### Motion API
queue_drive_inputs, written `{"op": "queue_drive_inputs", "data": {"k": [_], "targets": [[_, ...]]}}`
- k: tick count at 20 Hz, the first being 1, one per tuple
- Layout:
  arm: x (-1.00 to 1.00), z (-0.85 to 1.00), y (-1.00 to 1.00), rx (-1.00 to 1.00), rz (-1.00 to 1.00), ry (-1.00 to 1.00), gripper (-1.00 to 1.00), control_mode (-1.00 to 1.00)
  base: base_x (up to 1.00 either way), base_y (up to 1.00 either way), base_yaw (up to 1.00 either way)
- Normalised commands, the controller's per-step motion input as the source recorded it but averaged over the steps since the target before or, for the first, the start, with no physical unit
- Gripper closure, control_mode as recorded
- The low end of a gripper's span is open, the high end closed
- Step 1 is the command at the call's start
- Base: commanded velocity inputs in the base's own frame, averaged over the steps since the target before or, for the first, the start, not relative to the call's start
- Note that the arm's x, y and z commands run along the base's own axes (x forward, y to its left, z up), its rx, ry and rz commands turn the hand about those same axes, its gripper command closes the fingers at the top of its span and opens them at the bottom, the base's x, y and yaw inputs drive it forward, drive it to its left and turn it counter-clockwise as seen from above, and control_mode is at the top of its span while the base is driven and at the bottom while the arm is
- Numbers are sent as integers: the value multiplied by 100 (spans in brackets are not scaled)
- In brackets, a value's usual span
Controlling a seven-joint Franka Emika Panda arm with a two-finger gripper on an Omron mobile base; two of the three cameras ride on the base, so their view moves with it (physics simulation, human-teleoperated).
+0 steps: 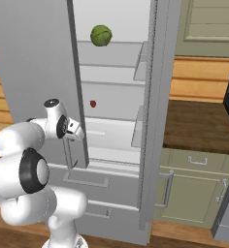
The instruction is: Take the strawberry from the fridge and place it on top of the pancake, located on the dining counter.
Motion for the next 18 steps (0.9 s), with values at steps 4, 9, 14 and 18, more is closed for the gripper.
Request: {"op": "queue_drive_inputs", "data": {"k": [4,9,14,18], "targets": [[-36,0,19,-2,-12,0,100,-100,0,0,0],[-39,0,12,-4,-14,0,100,-100,0,0,0],[-61,-6,16,-7,-11,0,100,-100,0,0,0],[-61,-9,29,-13,-7,1,100,-100,0,0,0]]}}
